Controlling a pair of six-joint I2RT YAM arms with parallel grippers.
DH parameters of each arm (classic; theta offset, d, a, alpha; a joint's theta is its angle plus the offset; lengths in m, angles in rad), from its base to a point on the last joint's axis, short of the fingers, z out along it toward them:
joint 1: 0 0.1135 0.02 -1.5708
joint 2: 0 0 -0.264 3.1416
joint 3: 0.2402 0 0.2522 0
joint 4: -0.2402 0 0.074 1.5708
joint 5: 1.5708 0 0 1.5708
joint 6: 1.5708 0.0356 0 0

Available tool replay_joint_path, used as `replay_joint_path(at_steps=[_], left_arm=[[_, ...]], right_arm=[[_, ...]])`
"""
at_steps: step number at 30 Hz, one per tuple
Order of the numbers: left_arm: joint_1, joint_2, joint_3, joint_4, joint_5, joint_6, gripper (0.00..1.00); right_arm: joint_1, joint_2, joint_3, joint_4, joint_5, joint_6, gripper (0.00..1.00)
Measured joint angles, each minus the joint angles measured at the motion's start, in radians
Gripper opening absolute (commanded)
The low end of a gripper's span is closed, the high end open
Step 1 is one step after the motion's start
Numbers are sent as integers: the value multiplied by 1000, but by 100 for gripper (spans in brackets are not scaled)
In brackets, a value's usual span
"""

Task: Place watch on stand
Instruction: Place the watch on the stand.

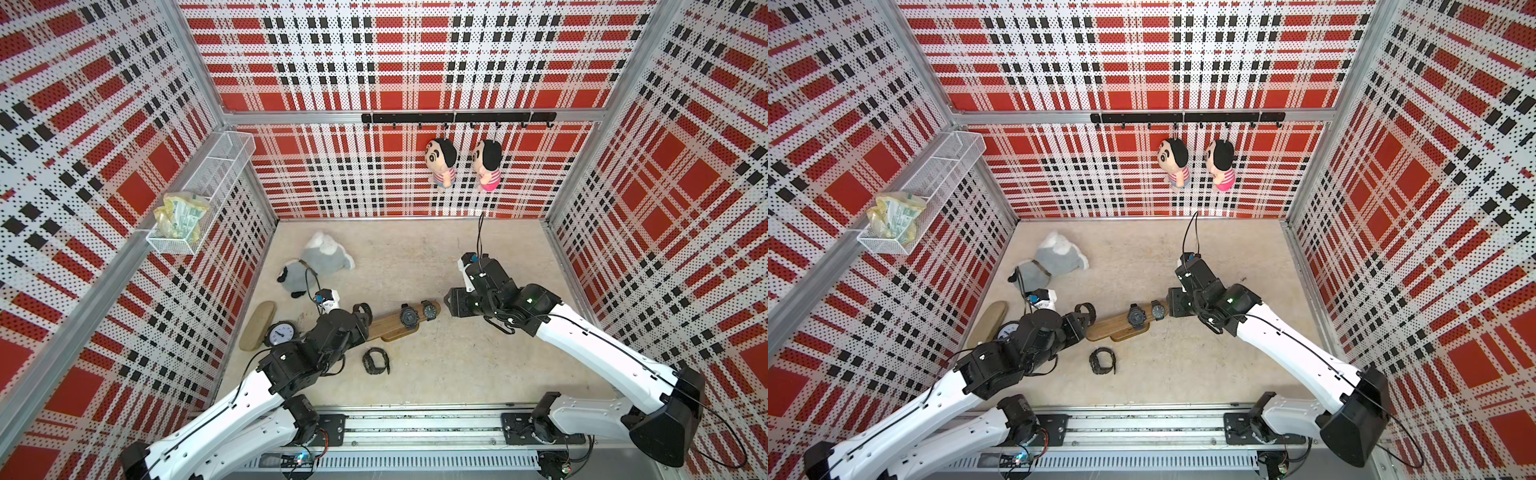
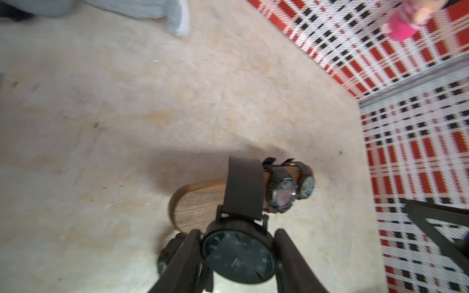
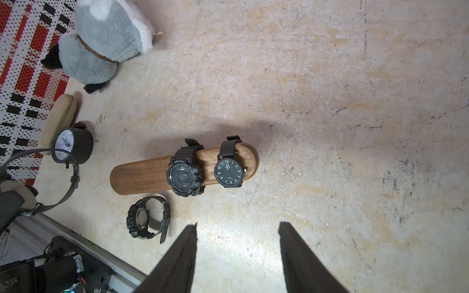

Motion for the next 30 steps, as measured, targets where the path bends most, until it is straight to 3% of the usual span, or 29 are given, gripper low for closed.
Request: replay_joint_path(at_steps=[9,30], left_arm=[[0,179,10,-147,-74,-76,22],[-10,257,-16,-121,-46,-78,21]], right_arm=[[0,-21,-16,-5,1,-6,55],[0,-36,-23,-8,0,-8,54]])
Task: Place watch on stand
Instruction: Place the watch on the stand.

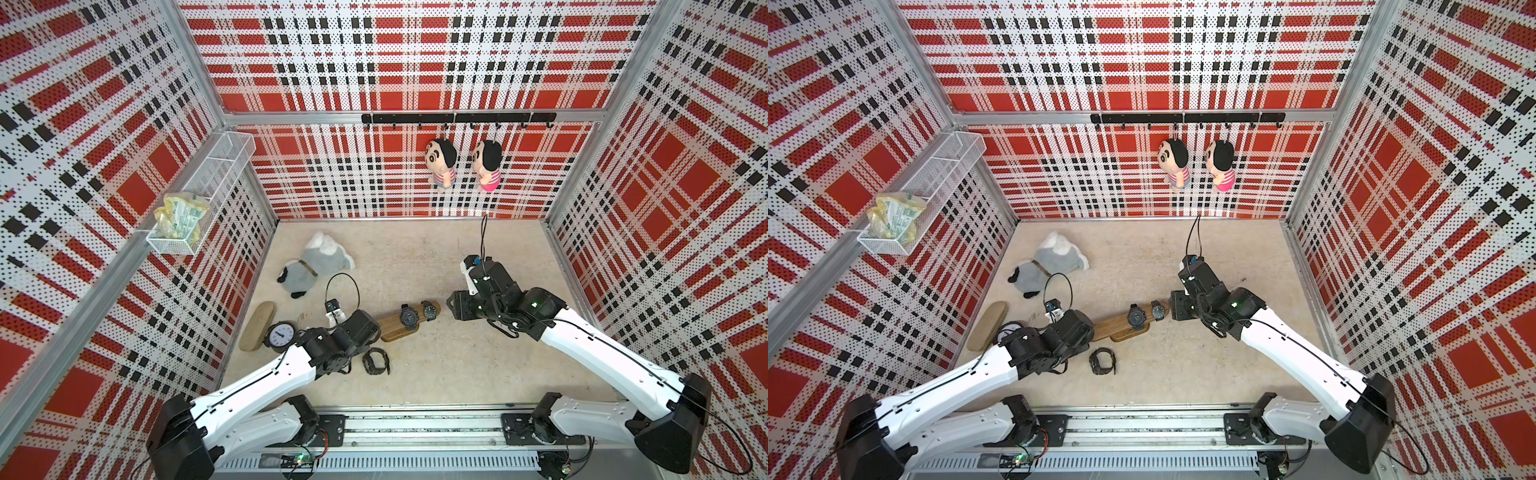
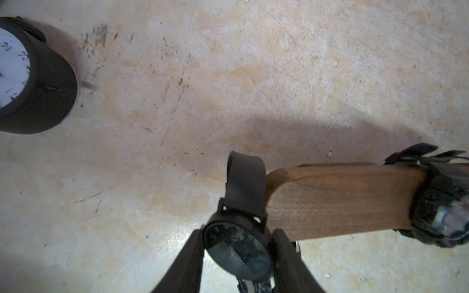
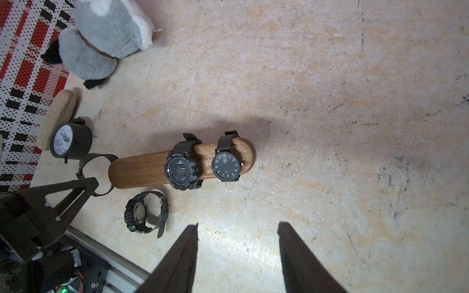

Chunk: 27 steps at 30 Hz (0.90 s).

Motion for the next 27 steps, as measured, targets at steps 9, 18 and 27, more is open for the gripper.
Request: replay_joint_path(at_steps=[9,18,27], left_arm=[[-12,27,-6,37,13,6,19],[-12,-41,-42,38,13,4,19],[-9,-55,-54,26,12,5,19]], right_arm=[[0,0,0,0,-5,0,54],[0,9,0,0,-19,-1,53],[0,16,0,1,-27,0,54]])
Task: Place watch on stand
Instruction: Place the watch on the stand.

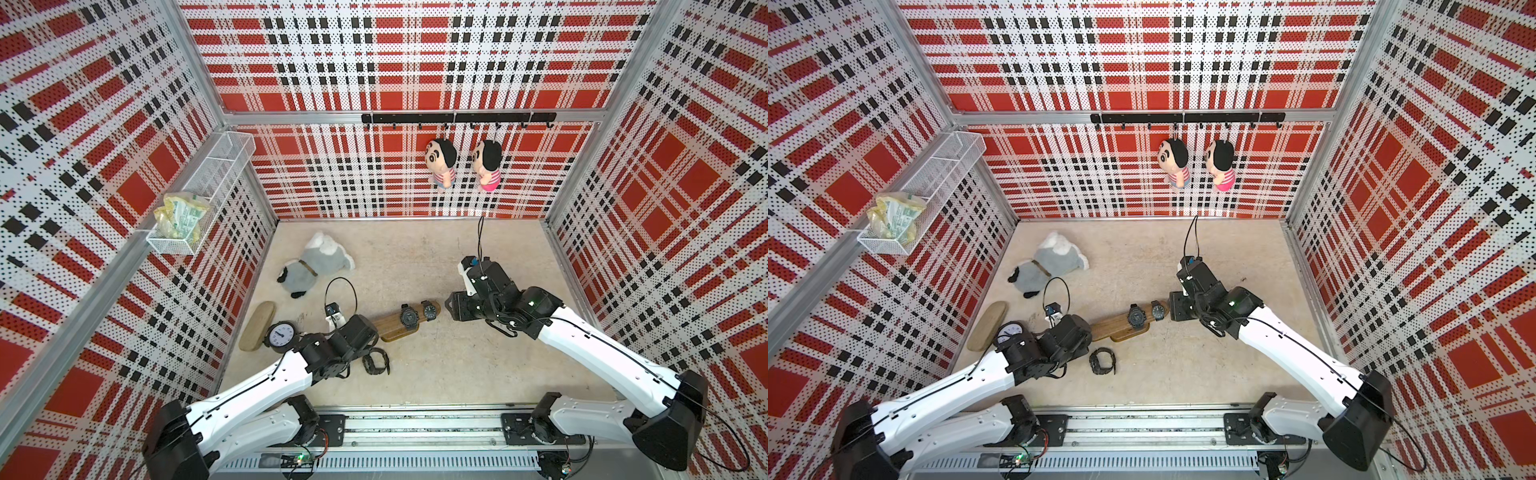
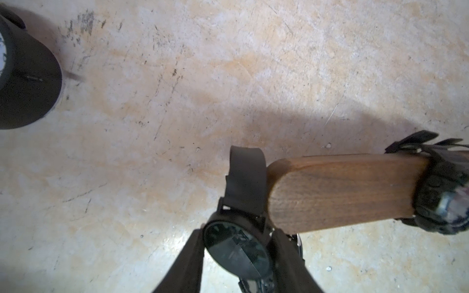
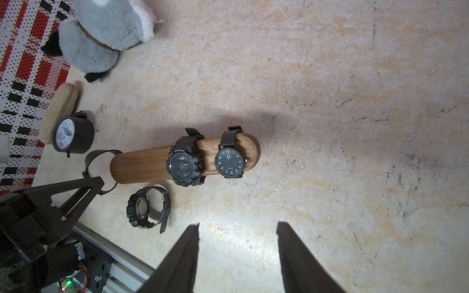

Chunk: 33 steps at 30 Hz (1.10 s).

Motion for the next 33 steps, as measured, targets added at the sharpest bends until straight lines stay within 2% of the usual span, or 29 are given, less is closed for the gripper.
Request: replay_joint_path(at_steps=[17,33], left_arm=[[14,3,-9,15,-7,5,19],[-28,100,1,85,-3,13,19]], right_arm=[[0,0,0,0,0,0,54],[0,0,0,0,-12,1,54]])
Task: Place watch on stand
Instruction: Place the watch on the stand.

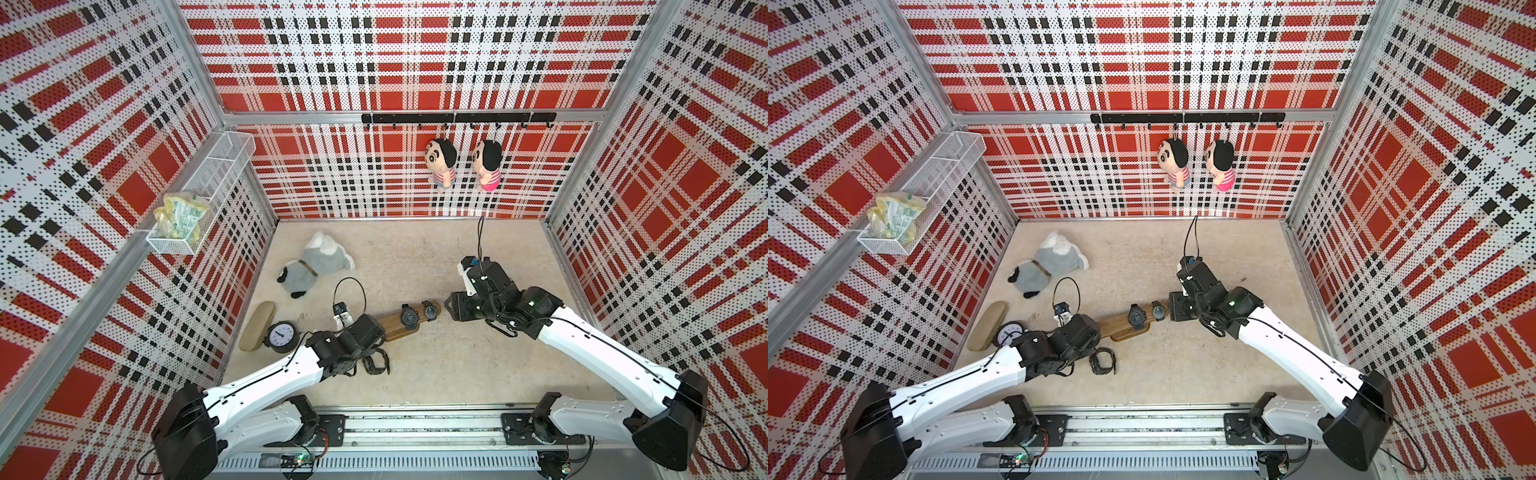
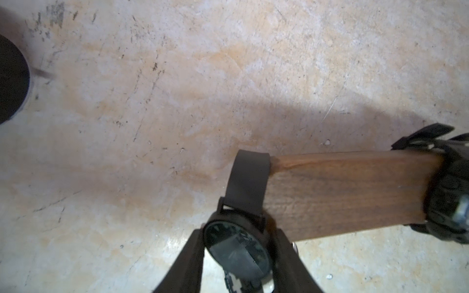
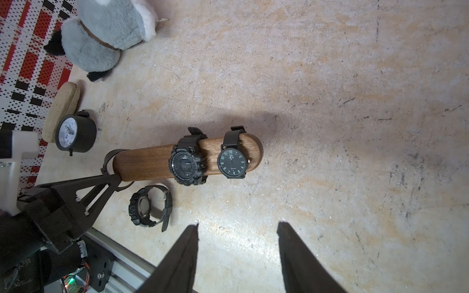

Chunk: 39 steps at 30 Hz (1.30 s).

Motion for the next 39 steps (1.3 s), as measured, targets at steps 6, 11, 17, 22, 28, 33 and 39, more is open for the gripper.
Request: replay_joint_path(at_steps=[6,11,17,22,28,33,39], left_arm=[[-10,44,30,14,-2,6,19],[-13,59,47,18,-6,12,19],[-12,69,71,21,-6,30,19],[-12,108,103,22,-7,47,20],[-12,158,134,37,-6,68,21],[-13,204,165,57,-3,86,21],[-34,268,204,99,5,114,23]], right_arm=[[0,0,-8,3,-7,0,54],[0,0,-27,3,-7,0,54],[0,0,-29,3,-7,0,55],[0,0,-29,3,-10,-1,55],[0,0,-29,3,-14,-1,56],[0,0,-29,3,-14,-2,56],[0,0,-30,3,-14,-1,57]])
